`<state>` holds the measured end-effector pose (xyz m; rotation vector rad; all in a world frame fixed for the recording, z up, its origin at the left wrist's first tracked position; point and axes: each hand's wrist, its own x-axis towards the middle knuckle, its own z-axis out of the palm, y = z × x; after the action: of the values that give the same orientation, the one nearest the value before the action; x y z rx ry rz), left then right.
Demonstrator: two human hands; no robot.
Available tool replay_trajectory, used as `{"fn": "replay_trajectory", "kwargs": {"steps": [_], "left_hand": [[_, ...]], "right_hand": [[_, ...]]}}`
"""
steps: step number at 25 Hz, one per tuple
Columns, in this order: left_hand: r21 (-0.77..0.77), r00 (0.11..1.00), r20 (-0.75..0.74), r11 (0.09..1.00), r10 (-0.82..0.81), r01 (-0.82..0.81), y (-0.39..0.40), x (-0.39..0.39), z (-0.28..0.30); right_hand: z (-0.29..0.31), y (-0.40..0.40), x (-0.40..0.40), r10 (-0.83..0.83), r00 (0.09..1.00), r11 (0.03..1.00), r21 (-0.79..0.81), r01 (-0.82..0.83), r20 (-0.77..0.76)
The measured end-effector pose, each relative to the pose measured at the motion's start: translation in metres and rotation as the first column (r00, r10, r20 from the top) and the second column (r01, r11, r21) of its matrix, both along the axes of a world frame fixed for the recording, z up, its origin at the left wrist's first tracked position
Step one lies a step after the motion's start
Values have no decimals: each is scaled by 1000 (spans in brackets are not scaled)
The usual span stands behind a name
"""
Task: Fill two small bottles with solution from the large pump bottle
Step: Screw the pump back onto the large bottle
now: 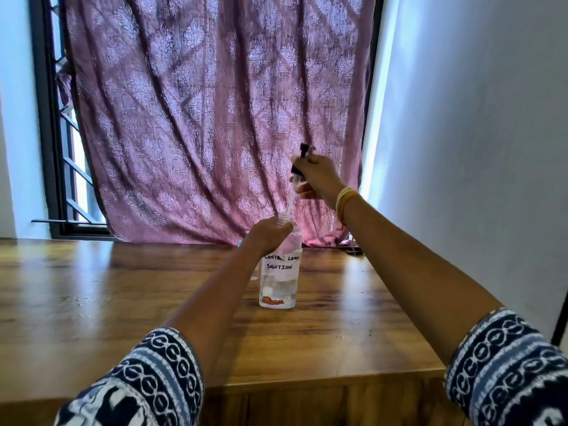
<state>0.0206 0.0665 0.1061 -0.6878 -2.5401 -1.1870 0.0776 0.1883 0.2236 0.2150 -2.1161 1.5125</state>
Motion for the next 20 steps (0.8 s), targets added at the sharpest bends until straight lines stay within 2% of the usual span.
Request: {"fn": "replay_trajectory", "kwargs": {"steps": [2, 3, 9, 14, 17, 20], "left_hand": [[23, 998, -55, 1000, -6, 7, 0, 4, -1], [50, 997, -79, 999, 0, 4, -1, 6, -2], [276, 996, -83, 961, 29, -5, -2, 11, -12], [337, 995, -95, 942, 21, 13, -2, 7, -15], [356, 993, -116, 934, 2, 40, -3, 5, -19], [410, 993, -118, 910, -3, 51, -4, 7, -26]], "right_hand": [[-23, 0, 0, -11, 999, 989, 149, 4, 47], [-32, 0, -1, -7, 999, 986, 168, 0, 43], [-44, 9, -14, -14, 993, 992, 125, 29, -115], [-62, 6, -24, 86, 996, 929, 362, -79, -4], [-69, 11, -30, 128, 992, 952, 282, -119, -13], [-78, 5, -32, 60, 994, 976, 216, -39, -91]]}}
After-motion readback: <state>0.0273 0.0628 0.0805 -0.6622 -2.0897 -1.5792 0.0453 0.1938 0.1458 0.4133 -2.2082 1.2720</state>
